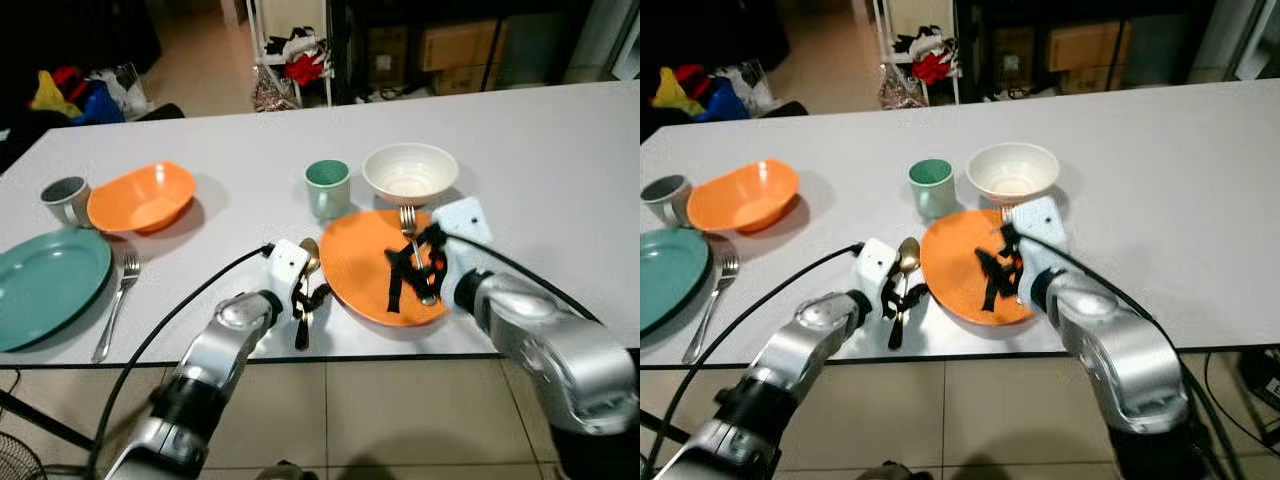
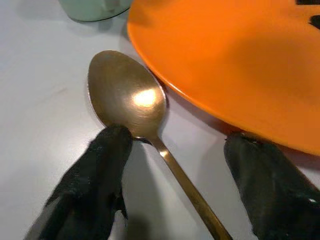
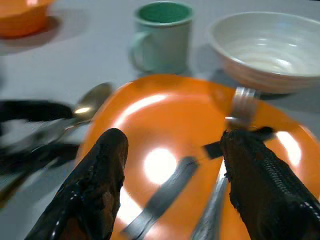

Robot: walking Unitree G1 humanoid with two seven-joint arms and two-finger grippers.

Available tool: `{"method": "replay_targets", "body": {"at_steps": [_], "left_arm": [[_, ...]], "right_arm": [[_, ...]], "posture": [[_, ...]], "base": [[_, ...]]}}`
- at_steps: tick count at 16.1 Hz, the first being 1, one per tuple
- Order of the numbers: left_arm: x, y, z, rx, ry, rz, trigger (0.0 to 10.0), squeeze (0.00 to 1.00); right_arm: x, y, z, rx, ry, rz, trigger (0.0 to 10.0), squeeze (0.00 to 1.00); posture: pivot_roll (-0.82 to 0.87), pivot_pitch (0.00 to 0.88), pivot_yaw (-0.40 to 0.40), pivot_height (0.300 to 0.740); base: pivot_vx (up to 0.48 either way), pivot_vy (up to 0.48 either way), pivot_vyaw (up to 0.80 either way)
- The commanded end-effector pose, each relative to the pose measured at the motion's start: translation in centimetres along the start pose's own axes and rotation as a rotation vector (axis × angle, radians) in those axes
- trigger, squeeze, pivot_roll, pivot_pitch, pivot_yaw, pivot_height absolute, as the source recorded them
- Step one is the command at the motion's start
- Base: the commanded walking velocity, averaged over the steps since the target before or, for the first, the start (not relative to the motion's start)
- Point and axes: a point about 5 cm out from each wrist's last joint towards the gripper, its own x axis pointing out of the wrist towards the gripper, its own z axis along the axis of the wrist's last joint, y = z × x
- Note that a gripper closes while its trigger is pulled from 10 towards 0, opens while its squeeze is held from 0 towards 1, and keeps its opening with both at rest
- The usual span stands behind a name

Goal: Setting the table

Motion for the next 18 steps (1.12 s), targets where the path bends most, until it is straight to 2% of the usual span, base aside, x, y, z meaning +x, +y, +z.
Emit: {"method": "replay_targets", "body": {"at_steps": [1, 3, 9, 12, 18], "left_arm": [[-0.2, 1.4, -1.6, -0.005, 0.093, 0.082, 0.0, 0.0], [-0.4, 2.1, -1.7, -0.01, 0.111, 0.131, 0.0, 0.0], [-0.7, 2.3, -2.6, -0.02, 0.15, 0.153, 0.0, 0.0], [-1.4, 2.4, -2.9, -0.052, 0.202, 0.167, 0.0, 0.0], [-2.7, 2.8, -2.7, -0.082, 0.207, 0.204, 0.0, 0.0]], "right_arm": [[-0.6, 0.4, 0.0, -0.025, 0.007, 0.043, 10.0, 0.0], [-1.2, 0.0, -0.1, -0.04, 0.02, 0.055, 10.0, 0.0], [-2.1, -0.1, -0.3, -0.068, 0.055, 0.08, 10.0, 0.0], [-2.7, -0.1, -0.4, -0.078, 0.068, 0.091, 10.0, 0.0], [-4.1, -0.2, -1.5, -0.087, 0.098, 0.115, 10.0, 0.0]], "posture": [[0.01, 0.0, 0.168, 0.74], [0.01, 0.0, 0.171, 0.74], [0.0, 0.0, 0.167, 0.74], [-0.01, 0.0, 0.161, 0.74], [-0.01, 0.0, 0.148, 0.74]], "base": [[0.0, 0.0, 0.0], [0.0, 0.0, 0.0], [0.0, 0.0, 0.0], [0.0, 0.0, 0.0], [0.0, 0.0, 0.0]]}}
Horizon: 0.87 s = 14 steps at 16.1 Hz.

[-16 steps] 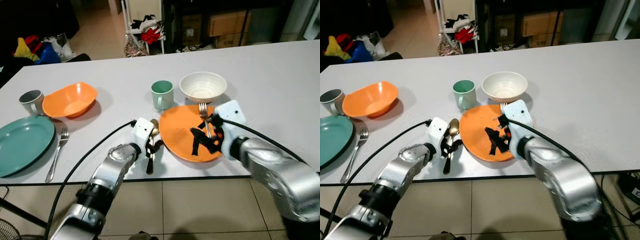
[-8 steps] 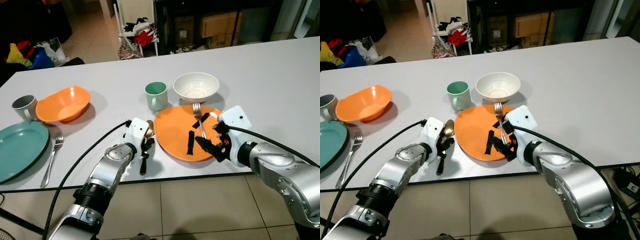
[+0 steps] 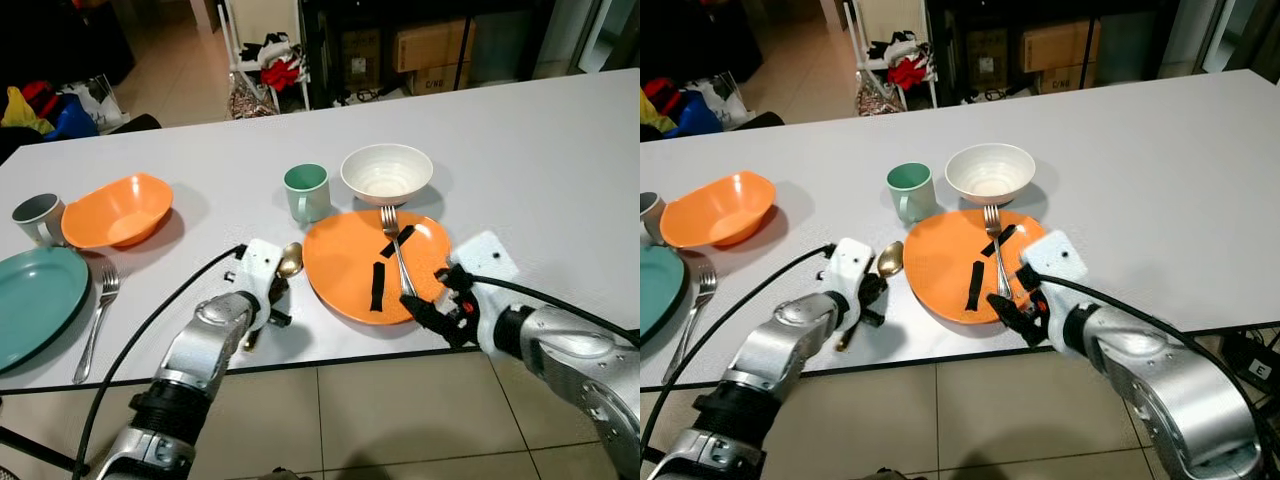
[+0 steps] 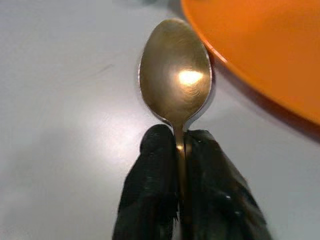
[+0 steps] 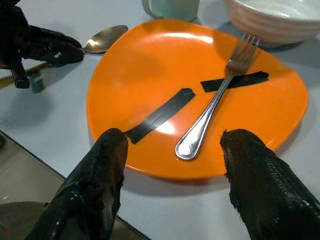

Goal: Setting the table

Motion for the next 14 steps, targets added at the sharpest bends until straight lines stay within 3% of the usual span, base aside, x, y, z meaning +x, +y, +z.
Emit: {"method": "replay_targets", "body": {"at_steps": [1, 6, 10, 14], "left_arm": [[-0.3, 0.9, -1.7, -0.016, 0.076, 0.043, 0.0, 0.0], [-1.1, 1.2, -0.7, -0.056, 0.022, 0.065, 0.0, 0.0], [-1.8, 1.4, 0.9, -0.073, -0.064, 0.067, 0.0, 0.0], [-3.1, 0.2, 4.7, -0.113, -0.197, -0.016, 0.0, 0.0]], "right_arm": [[-0.3, 0.0, 0.4, -0.005, -0.021, 0.006, 10.0, 0.0], [-0.5, -0.4, 0.4, -0.004, -0.028, -0.035, 10.0, 0.0], [-0.6, -3.3, 0.8, 0.067, -0.075, -0.241, 10.0, 0.0], [-1.1, -6.4, 0.4, 0.138, -0.091, -0.452, 10.0, 0.0]], "posture": [[-0.01, 0.0, 0.147, 0.74], [-0.01, 0.0, 0.143, 0.74], [-0.01, 0.0, 0.143, 0.74], [-0.01, 0.0, 0.137, 0.74]], "base": [[0.0, 0.0, 0.0], [0.0, 0.0, 0.0], [0.0, 0.0, 0.0], [0.0, 0.0, 0.0]]}}
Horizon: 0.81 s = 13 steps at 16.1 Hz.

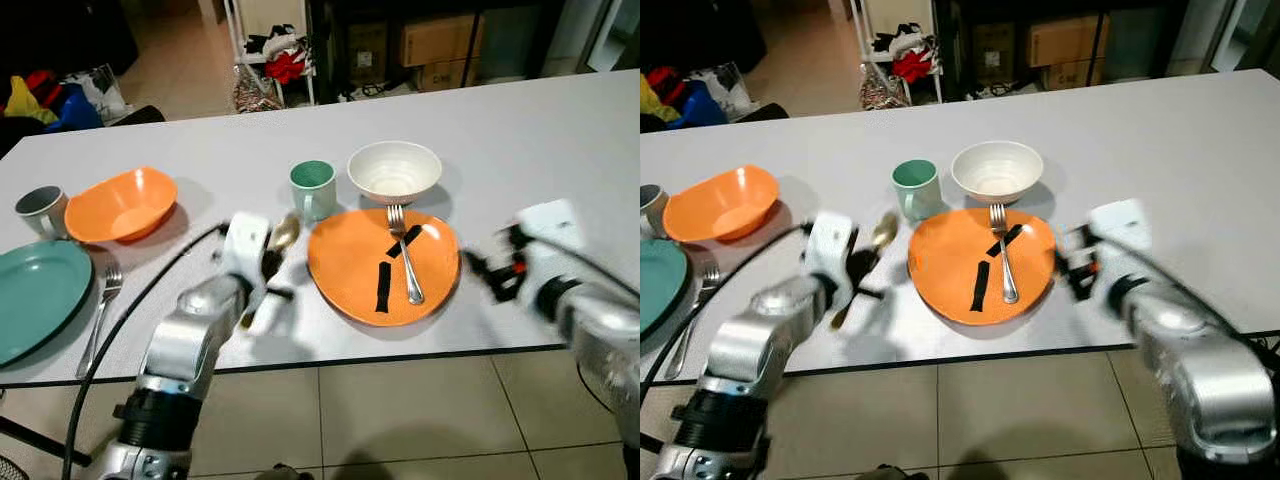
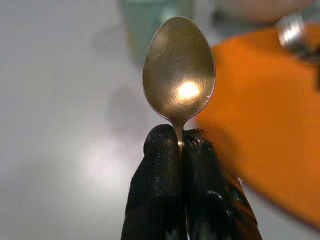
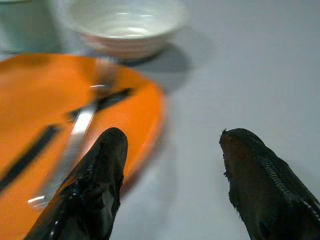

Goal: Setting the table

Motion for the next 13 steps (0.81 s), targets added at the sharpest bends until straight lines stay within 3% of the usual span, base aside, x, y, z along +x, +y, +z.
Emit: {"method": "replay_targets", "body": {"at_steps": [1, 2, 6, 9, 10, 13], "left_arm": [[-0.1, 0.1, 0.7, -0.009, -0.016, -0.01, 0.0, 0.0], [0.1, -0.8, 1.3, -0.03, -0.04, -0.066, 0.0, 0.0], [1.1, -3.5, 1.2, -0.037, -0.008, -0.162, 0.0, 0.0], [2.2, -4.5, 1.2, -0.056, 0.026, -0.175, 0.0, 0.0], [3.3, -5.4, 1.4, -0.083, 0.041, -0.194, 0.0, 0.0], [3.2, -5.9, 2.2, -0.092, -0.025, -0.231, 0.0, 0.0]], "right_arm": [[0.2, -0.8, 0.2, 0.011, -0.015, -0.053, 10.0, 0.0], [1.3, -2.0, -1.3, 0.006, 0.013, -0.105, 10.0, 0.0], [3.3, -1.6, -2.3, -0.019, 0.027, -0.065, 10.0, 0.0], [3.7, -0.7, -2.1, -0.034, 0.012, -0.017, 10.0, 0.0], [3.8, 0.1, -1.9, -0.048, -0.004, 0.021, 10.0, 0.0], [3.2, 0.3, -1.5, -0.06, -0.027, 0.021, 10.0, 0.0]], "posture": [[-0.01, 0.0, 0.139, 0.74], [-0.02, 0.0, 0.146, 0.74], [0.0, 0.0, 0.127, 0.74], [0.0, 0.0, 0.114, 0.74], [0.0, 0.0, 0.107, 0.74], [-0.01, 0.0, 0.116, 0.74]], "base": [[0.0, 0.0, 0.0], [0.0, 0.0, 0.0], [0.0, 0.0, 0.0], [0.0, 0.0, 0.0], [0.0, 0.0, 0.0], [0.0, 0.0, 0.0]]}}
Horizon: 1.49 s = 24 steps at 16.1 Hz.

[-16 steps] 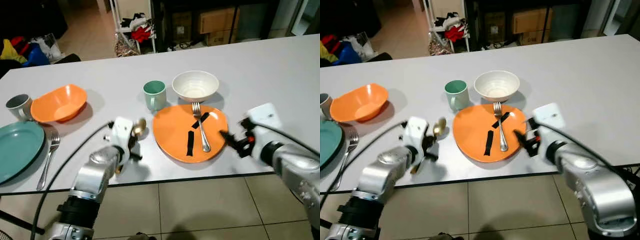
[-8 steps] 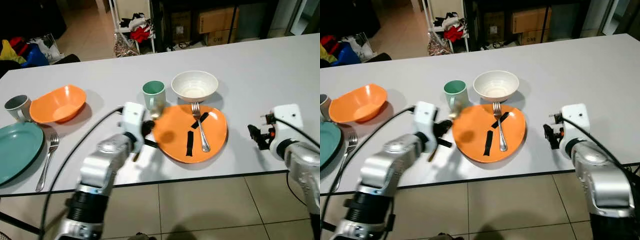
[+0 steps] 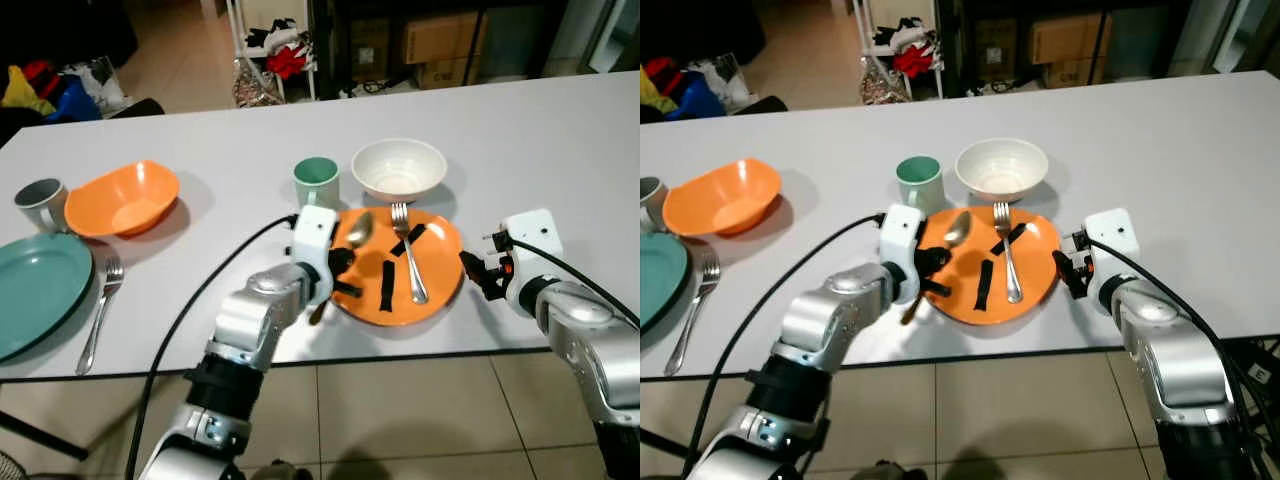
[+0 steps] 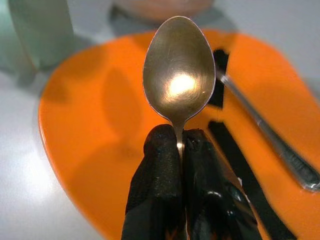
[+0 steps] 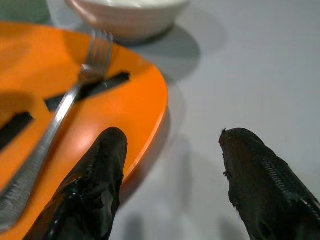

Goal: Setting the table

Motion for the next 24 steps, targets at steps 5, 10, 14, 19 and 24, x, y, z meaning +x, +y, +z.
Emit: {"method": "replay_targets", "body": {"at_steps": [5, 10, 14, 19, 24], "left_arm": [[-5.9, 1.6, 1.9, 0.151, -0.307, 0.028, 10.0, 0.0], [-6.8, 2.7, 1.0, 0.114, -0.317, 0.194, 10.0, 0.0], [-6.4, 2.7, 0.8, 0.11, -0.31, 0.224, 10.0, 0.0], [-6.4, 2.7, 0.7, 0.104, -0.309, 0.234, 10.0, 0.0], [-6.6, 3.6, 0.5, 0.078, -0.298, 0.279, 10.0, 0.0]], "right_arm": [[-4.4, 1.2, 2.6, 0.101, -0.193, -0.023, 10.0, 0.0], [-5.2, 3.4, 2.1, 0.121, -0.196, 0.05, 10.0, 0.0], [-5.4, 3.1, 2.3, 0.104, -0.185, 0.043, 10.0, 0.0], [-5.5, 2.9, 2.1, 0.1, -0.166, 0.033, 10.0, 0.0], [-5.4, 2.9, 2.1, 0.093, -0.174, 0.014, 10.0, 0.0]], "posture": [[-0.01, 0.0, 0.099, 0.74], [-0.01, 0.0, 0.077, 0.74], [-0.02, 0.0, 0.078, 0.74], [-0.03, 0.0, 0.078, 0.74], [-0.03, 0.0, 0.078, 0.74]], "base": [[0.0, 0.0, 0.0], [0.0, -0.215, 0.0], [0.0, -0.428, 0.0], [0.0, -0.436, 0.0], [0.0, 0.0, 0.0]]}}
